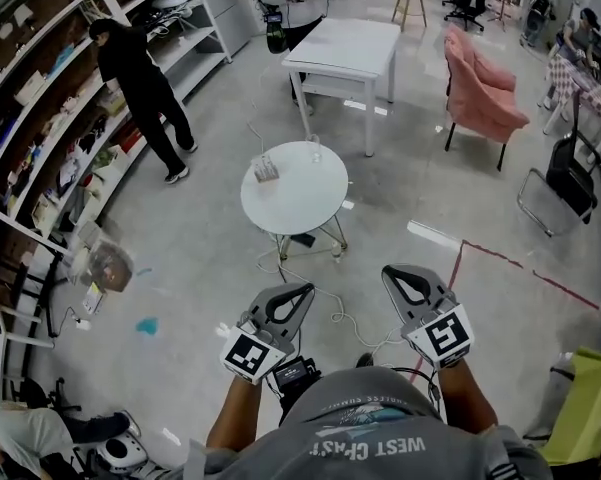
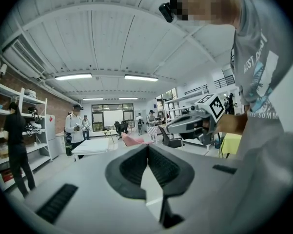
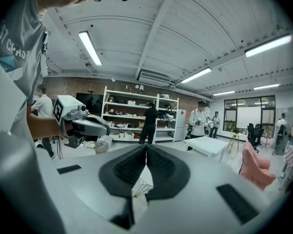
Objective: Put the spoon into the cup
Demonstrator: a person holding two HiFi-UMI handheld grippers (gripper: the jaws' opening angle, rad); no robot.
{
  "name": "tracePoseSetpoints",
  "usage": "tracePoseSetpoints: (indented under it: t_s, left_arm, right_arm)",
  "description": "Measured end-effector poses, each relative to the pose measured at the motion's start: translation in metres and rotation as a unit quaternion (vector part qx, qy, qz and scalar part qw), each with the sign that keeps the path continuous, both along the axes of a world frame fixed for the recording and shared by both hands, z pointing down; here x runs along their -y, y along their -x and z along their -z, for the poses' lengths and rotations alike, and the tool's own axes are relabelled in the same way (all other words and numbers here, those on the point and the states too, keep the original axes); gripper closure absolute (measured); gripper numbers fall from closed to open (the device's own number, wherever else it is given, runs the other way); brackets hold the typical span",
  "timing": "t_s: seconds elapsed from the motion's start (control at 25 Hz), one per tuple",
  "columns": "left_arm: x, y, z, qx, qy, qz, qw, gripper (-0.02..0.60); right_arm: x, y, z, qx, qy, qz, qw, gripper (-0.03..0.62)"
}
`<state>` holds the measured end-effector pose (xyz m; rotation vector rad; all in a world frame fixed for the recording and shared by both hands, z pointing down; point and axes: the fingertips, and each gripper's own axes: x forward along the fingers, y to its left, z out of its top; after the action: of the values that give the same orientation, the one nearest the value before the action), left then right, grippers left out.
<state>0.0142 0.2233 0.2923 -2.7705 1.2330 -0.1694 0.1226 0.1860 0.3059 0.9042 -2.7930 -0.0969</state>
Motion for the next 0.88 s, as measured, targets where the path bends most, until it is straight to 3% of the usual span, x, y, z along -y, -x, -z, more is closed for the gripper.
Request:
tracePoseSetpoints:
  t_s: [0.2, 0.48, 0.88]
  left_arm:
    - [0.009, -0.016, 0.001, 0.004, 0.003, 0.001, 1.0, 0.574]
    - [0.034, -0.008, -0.003, 0.001, 0.017, -0.013, 0.9998, 0.574]
    - [0.099, 0.004, 0.003, -0.006, -0.008, -0.089, 0.996, 0.574]
  right_arm:
    - [0.009, -0.015, -0.006, 0.013, 0.02, -0.004, 1.0, 0.591]
    - [0.029, -0.012, -0.015, 0.006, 0.036, -0.024, 0.999, 0.591]
    - [0.073, 0.01, -0.014, -0.003, 0.021, -0.074, 0.997, 0.591]
